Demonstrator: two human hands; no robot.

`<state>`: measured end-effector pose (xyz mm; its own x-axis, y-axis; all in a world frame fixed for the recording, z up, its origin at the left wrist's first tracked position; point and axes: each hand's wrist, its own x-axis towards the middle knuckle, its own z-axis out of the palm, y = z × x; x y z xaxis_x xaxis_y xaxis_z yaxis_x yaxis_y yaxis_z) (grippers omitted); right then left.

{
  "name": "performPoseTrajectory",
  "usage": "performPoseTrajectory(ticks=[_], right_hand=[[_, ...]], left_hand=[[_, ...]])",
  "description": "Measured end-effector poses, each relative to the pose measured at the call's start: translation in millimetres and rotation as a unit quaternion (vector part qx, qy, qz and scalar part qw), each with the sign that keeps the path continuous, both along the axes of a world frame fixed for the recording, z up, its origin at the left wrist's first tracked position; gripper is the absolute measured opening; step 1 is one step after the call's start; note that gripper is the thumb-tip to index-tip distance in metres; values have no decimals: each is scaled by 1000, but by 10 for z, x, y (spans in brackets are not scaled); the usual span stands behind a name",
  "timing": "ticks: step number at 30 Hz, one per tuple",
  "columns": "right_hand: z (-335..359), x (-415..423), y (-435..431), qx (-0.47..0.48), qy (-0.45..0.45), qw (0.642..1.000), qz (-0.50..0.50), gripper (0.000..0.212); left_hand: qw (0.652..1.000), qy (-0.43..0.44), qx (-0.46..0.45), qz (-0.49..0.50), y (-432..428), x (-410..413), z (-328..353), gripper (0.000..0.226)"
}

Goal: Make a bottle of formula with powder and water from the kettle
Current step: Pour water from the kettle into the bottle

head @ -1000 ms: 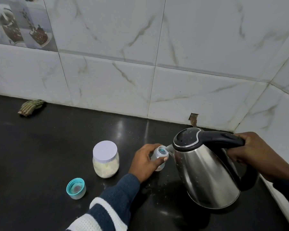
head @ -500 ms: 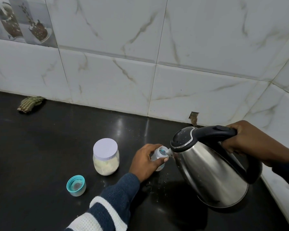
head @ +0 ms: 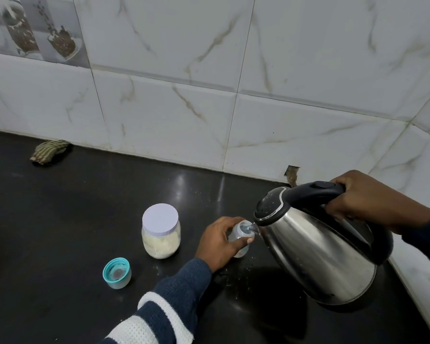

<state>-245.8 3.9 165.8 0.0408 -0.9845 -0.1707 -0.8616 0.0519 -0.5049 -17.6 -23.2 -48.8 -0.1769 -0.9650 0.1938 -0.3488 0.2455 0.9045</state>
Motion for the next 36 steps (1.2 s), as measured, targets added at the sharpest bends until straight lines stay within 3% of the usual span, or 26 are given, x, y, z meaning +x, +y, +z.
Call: performPoseTrajectory(ticks=[10,23,36], right_hand=[[20,13,14,-4,-1,1000,-3,11],[-35,-16,-14,-2,11,1000,4,17],[-146,-33,3,-7,-2,1000,-2,9]], left_hand=[[1000,-5,-4,-5,-39,-13,-19,40],[1000,-9,-3,-3,-11,-11,-68,41],[999,-33,3,4,-6,14,-113,39]])
